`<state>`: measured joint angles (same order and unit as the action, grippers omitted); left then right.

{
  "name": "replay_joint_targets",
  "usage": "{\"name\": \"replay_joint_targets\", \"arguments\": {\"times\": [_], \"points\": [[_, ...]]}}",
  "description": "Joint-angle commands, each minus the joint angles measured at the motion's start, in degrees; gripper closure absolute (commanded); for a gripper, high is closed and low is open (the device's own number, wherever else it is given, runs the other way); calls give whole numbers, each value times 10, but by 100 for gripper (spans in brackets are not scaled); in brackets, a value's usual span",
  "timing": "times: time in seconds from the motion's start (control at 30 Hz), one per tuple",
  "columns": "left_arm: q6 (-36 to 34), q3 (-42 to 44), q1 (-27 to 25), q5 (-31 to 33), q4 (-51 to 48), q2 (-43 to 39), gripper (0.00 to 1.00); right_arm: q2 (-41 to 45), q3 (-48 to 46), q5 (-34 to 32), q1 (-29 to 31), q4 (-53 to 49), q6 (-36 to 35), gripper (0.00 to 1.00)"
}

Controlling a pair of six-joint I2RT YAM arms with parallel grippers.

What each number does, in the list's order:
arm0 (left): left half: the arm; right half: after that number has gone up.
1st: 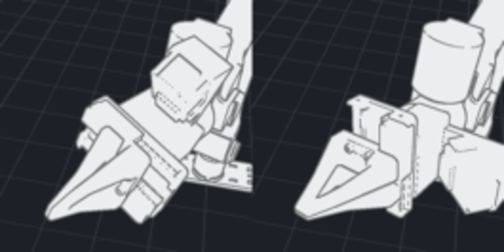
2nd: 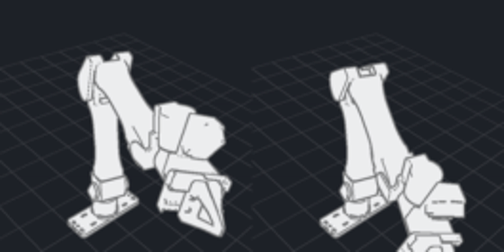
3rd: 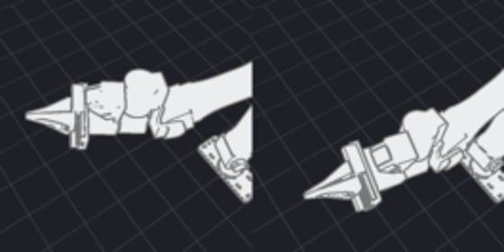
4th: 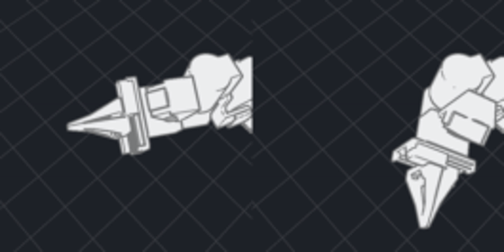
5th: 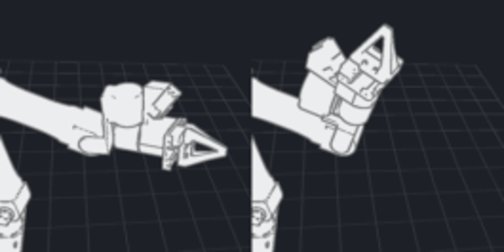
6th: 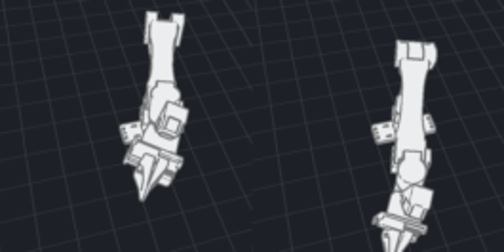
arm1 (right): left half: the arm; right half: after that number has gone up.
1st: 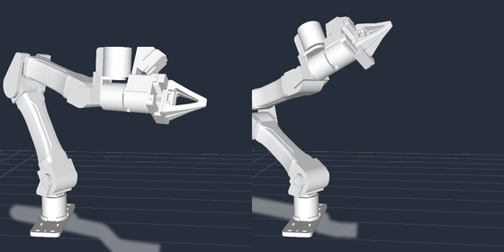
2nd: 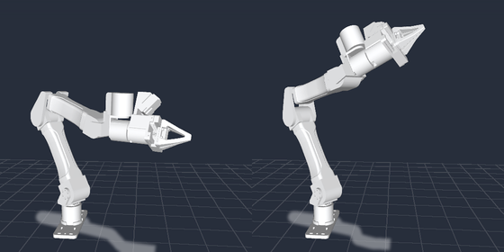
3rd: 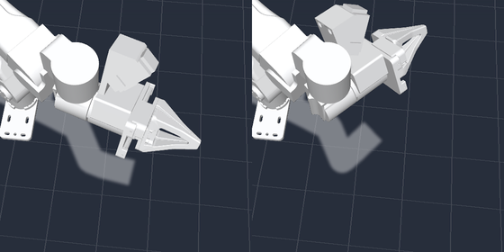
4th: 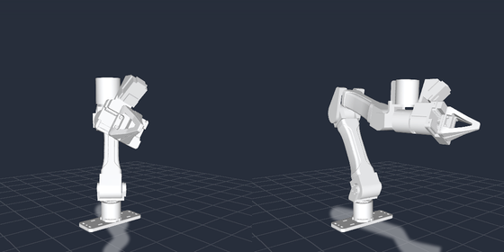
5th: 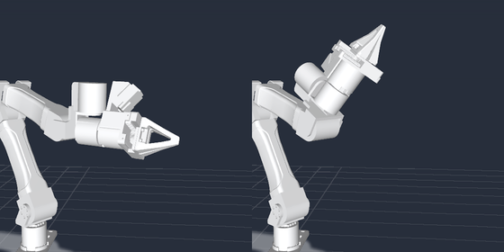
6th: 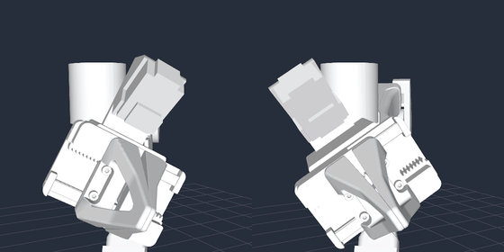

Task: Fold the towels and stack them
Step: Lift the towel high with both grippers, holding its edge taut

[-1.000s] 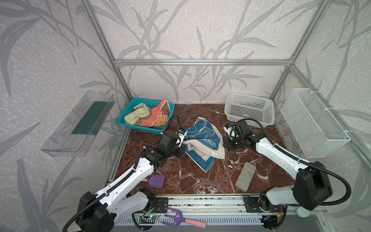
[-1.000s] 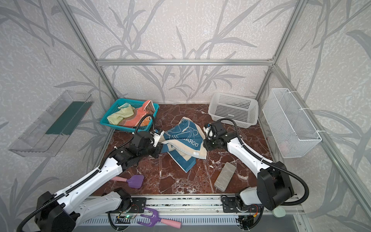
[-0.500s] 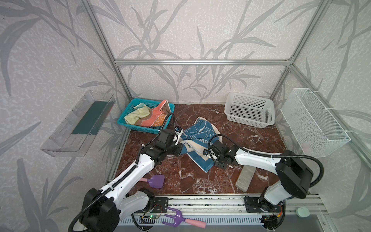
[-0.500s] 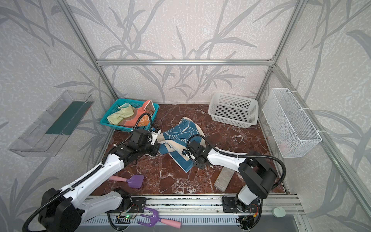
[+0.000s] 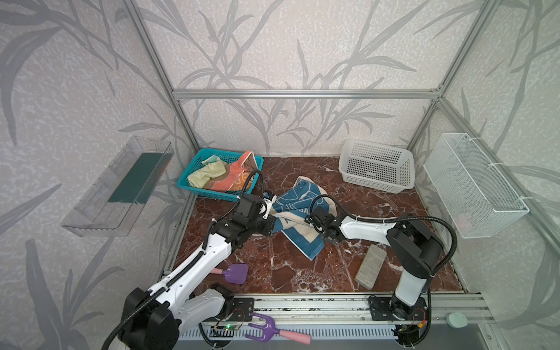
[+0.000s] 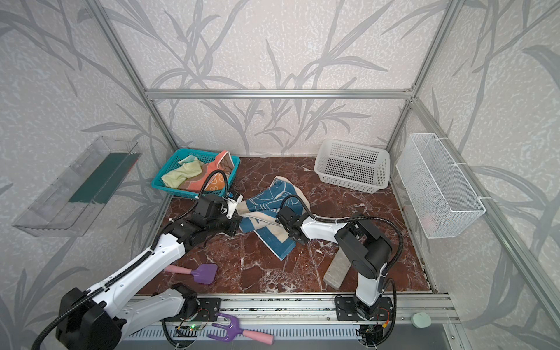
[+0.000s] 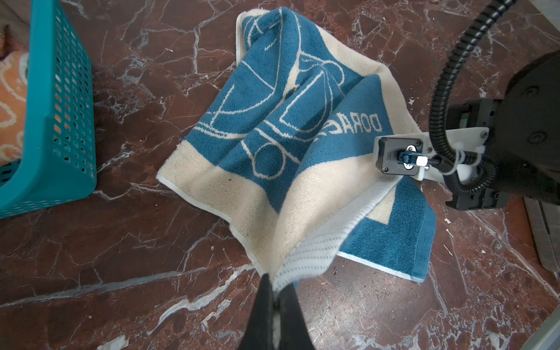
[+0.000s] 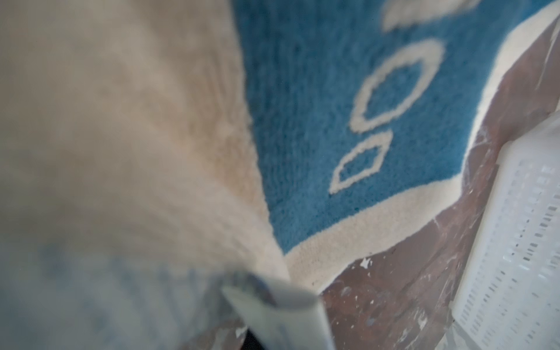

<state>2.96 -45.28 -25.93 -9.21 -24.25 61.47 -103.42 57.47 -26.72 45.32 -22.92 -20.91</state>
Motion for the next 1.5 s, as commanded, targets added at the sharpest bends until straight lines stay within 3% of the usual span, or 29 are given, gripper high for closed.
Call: {"name": "replay_joint_targets", "arguments": {"times": [0.0,0.17,0.27,0.4,0.47,0.6,0.63,0.87,1.0,1.07,1.13,1.3,1.47], "points": [[-11,-18,7,4,-21,-23,100,49,-15,-48,-5,-37,17,100],[-32,-100,8,22,-33,-49,100,215,4,-137,-5,-13,14,100],[-56,-183,8,27,-25,-50,100,305,24,-158,-4,56,-40,100],[-100,-327,7,-1,-19,-38,100,367,128,-186,9,95,-92,100],[-114,-404,7,-21,-14,-29,100,367,199,-225,34,121,-153,100],[-131,-572,6,-61,-13,-1,100,345,330,-288,123,261,-371,100],[-134,-605,6,-61,-15,7,100,333,371,-300,143,265,-390,100],[-141,-887,6,-83,-68,103,100,229,712,-318,220,121,-425,100],[-137,-973,6,-65,-79,159,100,139,925,-298,221,24,-433,100],[-140,-984,7,-54,-78,181,100,141,911,-284,215,72,-460,100],[-150,-993,7,-39,-87,204,100,135,924,-262,183,40,-426,100],[-169,-1003,11,-28,-114,266,100,117,946,-146,53,-125,-239,100],[-159,-981,35,-40,-111,312,100,119,849,84,-108,-192,-52,100]]}}
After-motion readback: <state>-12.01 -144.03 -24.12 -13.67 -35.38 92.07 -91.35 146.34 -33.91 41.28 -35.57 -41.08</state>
